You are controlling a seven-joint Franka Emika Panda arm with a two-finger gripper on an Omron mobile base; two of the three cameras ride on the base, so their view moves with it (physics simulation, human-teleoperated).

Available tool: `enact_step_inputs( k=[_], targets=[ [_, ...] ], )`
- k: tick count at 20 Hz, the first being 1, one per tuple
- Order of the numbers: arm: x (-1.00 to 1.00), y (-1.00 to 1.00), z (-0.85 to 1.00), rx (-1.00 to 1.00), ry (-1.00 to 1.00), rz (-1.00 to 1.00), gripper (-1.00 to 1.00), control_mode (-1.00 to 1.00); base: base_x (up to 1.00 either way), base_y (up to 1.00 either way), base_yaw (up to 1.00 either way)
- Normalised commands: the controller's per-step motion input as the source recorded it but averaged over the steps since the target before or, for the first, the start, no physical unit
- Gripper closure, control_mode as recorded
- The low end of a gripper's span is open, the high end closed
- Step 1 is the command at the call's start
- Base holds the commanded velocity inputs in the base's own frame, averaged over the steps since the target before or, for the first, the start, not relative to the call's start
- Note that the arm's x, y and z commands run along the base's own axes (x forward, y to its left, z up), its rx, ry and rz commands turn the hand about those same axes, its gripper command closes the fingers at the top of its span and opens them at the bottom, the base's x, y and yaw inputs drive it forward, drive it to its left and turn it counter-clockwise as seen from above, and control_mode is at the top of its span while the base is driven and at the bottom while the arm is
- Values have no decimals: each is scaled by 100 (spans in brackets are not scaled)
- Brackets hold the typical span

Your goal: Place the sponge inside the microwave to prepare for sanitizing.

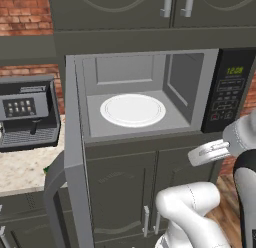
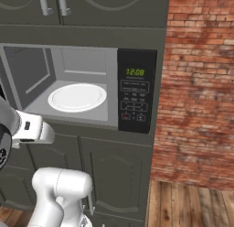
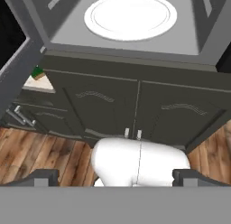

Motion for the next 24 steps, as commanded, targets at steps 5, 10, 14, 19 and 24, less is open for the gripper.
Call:
enact_step_inputs(
  k=[5, 10, 14, 19, 24],
  targets=[
    [9, -34, -6, -19, 0, 0, -100, -100, 0, 0, 0],
    [8, -28, -4, -5, 0, 0, -100, -100, 0, 0, 0],
    [0, -4, -12, 5, -1, 0, -100, -100, 0, 0, 0],
    [3, 0, -9, 8, -3, -1, -100, -100, 0, 0, 0],
    [15, 0, -3, 0, -2, -6, -100, -100, 0, 0, 0]
  ],
)
